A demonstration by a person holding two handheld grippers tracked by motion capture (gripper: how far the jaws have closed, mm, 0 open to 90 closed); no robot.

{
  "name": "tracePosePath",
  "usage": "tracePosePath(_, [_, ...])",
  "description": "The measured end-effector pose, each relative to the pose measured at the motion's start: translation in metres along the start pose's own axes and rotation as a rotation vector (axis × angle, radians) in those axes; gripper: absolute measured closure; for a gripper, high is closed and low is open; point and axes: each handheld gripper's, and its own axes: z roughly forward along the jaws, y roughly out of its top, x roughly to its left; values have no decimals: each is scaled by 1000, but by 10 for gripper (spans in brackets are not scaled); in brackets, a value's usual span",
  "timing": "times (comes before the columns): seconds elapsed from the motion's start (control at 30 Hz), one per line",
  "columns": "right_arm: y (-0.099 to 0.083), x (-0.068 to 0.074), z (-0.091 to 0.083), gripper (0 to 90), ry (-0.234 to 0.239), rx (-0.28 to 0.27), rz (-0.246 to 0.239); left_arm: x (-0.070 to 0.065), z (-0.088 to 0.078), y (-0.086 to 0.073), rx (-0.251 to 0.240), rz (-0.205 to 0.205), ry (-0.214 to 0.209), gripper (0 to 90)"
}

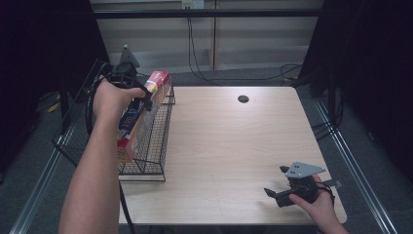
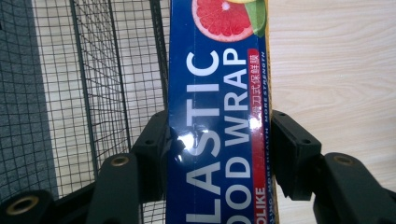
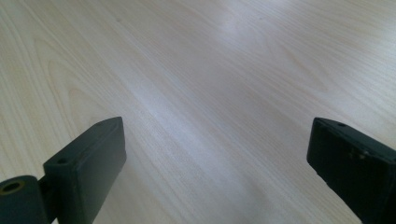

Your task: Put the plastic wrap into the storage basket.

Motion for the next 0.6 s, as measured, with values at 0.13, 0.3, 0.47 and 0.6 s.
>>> tracePosePath(0.13, [0,0,1,45,-2,3,2,5,-1,-1,-4,-4,7,459])
tracePosePath(0.3, [0,0,0,45,-2,2,-1,11,-3,-3,-2,-19,9,459])
tracePosePath(0.47, [0,0,1,45,-3,1,3,16,-4,-5,-8,-27,11,459])
tracePosePath(0.6, [0,1,1,46,-3,2,0,19,-6,-5,-11,-35,12,459])
